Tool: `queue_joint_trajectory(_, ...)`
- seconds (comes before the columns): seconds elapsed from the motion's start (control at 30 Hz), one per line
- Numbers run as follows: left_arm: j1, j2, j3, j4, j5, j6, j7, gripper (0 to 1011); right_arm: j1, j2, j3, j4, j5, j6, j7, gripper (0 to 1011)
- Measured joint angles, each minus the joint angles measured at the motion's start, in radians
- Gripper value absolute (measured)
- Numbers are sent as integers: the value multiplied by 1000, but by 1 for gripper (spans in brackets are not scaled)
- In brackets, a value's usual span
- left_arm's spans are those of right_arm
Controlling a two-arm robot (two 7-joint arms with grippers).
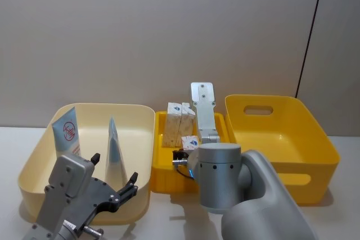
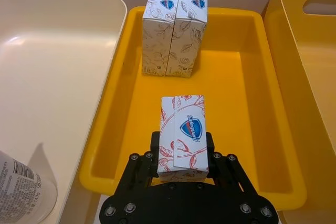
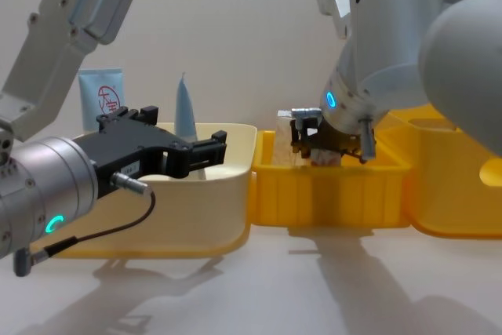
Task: Bimanual collaborative sorting of washing and personal care products
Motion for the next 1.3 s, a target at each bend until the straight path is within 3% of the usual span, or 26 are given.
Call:
queue_joint_trajectory(0.3,0,0,0,0,0,0,0,999,-1,3,-5,-5,-4,-10,6,430)
queue_joint_trajectory(0.73,0,0,0,0,0,0,0,1000,-14,32,-40,-78,-29,-77,46,430)
queue_joint_trajectory(1.1,0,0,0,0,0,0,0,999,-24,82,-59,-184,-59,-143,83,430)
queue_joint_trajectory(1.3,0,0,0,0,0,0,0,999,-32,127,-44,-252,-75,-173,96,430)
